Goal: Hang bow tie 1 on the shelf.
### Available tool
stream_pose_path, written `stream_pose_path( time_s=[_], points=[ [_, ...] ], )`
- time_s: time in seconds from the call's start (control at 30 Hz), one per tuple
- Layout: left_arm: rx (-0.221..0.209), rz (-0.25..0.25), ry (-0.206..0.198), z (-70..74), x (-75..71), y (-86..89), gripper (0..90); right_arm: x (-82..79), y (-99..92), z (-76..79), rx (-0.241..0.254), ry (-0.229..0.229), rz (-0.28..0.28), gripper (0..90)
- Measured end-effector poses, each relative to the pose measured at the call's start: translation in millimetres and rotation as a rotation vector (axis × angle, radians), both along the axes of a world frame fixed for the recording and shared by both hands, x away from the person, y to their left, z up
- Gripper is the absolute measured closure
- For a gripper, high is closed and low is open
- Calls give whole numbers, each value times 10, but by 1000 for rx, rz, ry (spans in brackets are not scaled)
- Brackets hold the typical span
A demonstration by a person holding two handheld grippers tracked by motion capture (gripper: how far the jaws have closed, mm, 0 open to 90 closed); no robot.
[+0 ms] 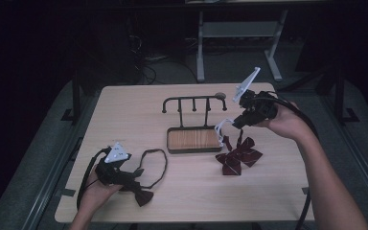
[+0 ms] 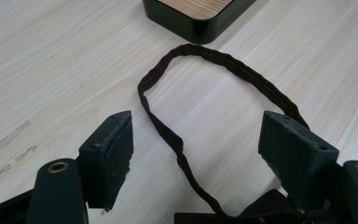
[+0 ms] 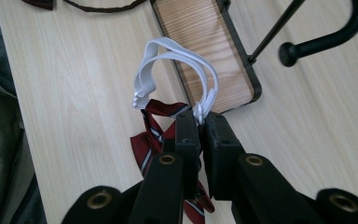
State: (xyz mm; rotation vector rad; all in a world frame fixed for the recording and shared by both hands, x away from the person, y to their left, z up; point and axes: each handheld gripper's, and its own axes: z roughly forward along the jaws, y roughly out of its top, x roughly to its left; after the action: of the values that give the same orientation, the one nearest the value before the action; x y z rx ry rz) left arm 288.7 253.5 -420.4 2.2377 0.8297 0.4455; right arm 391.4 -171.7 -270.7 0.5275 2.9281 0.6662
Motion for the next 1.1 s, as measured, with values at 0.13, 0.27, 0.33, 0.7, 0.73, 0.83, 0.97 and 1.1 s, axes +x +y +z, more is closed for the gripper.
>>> stream_pose_path(
  time_s=[0.13, 0.27, 0.33, 0.7, 0.73, 0.83, 0.97, 1.1],
  points=[
    [4, -3, 1, -1, 0, -3, 268, 46, -7, 39, 3, 0, -10, 846],
    [3, -4, 1, 0, -7, -6, 268, 88, -12, 77, 5, -8, -22, 846],
    [3, -4, -1, -3, -2, -2, 268, 108, -9, 96, 8, -9, -29, 846],
    [5, -2, 4, -3, 3, 9, 268, 268, 23, 162, -2, -10, -58, 846],
    [4, -3, 4, -1, 2, 12, 268, 308, 23, 173, -2, -10, -69, 846],
    [1, -1, 3, 1, 0, 15, 268, 344, 22, 178, -3, -9, -80, 846],
    [2, -4, 4, 0, 1, 14, 268, 431, 3, 187, -2, -5, -104, 846],
    [2, -4, 4, 4, -3, 13, 268, 484, -16, 193, 0, -2, -126, 846]
  ],
)
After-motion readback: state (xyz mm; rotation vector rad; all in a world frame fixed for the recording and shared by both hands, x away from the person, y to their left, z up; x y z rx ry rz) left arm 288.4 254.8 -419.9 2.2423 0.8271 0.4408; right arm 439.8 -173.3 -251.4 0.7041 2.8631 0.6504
